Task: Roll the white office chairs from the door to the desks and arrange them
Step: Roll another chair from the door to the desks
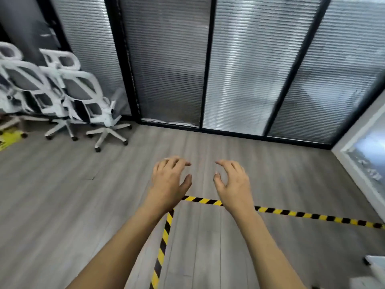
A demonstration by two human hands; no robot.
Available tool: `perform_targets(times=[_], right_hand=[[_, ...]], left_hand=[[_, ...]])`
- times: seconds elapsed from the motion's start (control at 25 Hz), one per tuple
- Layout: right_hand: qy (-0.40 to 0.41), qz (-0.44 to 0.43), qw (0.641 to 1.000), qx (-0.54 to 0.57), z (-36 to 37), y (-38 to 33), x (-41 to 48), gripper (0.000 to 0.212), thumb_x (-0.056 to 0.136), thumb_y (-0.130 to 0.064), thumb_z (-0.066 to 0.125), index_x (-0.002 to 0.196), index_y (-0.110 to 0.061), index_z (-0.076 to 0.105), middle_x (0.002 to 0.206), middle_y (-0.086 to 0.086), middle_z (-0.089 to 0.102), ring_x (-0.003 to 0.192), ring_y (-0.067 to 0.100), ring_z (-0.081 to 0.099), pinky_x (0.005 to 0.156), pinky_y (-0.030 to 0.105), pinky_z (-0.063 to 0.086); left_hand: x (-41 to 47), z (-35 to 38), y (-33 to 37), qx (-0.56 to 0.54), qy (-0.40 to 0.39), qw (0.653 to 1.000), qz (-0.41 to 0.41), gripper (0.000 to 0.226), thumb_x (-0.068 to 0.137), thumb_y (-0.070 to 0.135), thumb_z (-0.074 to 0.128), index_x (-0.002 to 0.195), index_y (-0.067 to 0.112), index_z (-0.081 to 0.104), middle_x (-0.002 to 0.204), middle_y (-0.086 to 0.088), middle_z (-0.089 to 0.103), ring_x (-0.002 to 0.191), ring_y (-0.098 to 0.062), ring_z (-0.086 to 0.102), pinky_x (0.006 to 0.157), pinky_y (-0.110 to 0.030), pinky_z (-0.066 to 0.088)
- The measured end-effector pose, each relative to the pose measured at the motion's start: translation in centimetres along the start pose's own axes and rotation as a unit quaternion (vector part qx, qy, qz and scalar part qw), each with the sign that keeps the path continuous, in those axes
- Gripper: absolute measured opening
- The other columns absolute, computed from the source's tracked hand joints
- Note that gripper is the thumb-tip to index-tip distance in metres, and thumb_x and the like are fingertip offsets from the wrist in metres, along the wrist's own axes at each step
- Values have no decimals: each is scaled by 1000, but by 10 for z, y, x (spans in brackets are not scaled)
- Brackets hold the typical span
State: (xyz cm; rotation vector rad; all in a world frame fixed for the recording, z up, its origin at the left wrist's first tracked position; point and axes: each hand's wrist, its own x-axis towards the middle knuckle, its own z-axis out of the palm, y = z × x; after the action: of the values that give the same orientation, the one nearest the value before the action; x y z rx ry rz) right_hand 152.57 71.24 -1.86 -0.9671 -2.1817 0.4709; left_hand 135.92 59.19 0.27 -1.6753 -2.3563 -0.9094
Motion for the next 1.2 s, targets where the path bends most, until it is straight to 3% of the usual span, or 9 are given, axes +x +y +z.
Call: perform_targets(times=[0.2,0.44,0.76,0.96,1.2], right_hand=[[-87,-70,992,59,153,-133,54,40,92,-35,51,130,-28,59,119,-10,56,106,11,55,92,39,49],[-161,-133,971,114,317,-244,134,41,92,-36,51,132,-32,58,118,-12,54,105,13,58,91,43,51],[-197,-147,953,177,542,-367,293,41,91,-33,54,131,-31,59,117,-11,56,108,16,57,95,47,49],[-211,-166,945,188,658,-448,390,41,90,-35,54,130,-34,59,116,-16,52,112,14,56,99,48,48],[-182,-138,956,183,816,-530,505,38,90,-30,60,128,-30,62,115,-11,56,110,18,58,98,50,47]], left_hand=[[-6,-80,-180,62,27,994,-87,40,90,45,47,127,32,55,134,8,55,126,-21,47,104,-39,32],[6,-137,-358,96,58,975,-191,37,93,41,55,128,32,55,136,7,52,128,-20,45,106,-40,32],[121,-197,-592,136,45,957,-251,36,93,43,51,128,34,54,136,10,52,126,-19,46,105,-39,34],[183,-239,-733,138,78,945,-285,43,90,50,39,126,35,55,130,12,54,120,-18,47,99,-36,35],[277,-277,-934,103,88,954,-269,46,87,52,36,123,33,57,128,12,55,119,-18,47,99,-38,34]])
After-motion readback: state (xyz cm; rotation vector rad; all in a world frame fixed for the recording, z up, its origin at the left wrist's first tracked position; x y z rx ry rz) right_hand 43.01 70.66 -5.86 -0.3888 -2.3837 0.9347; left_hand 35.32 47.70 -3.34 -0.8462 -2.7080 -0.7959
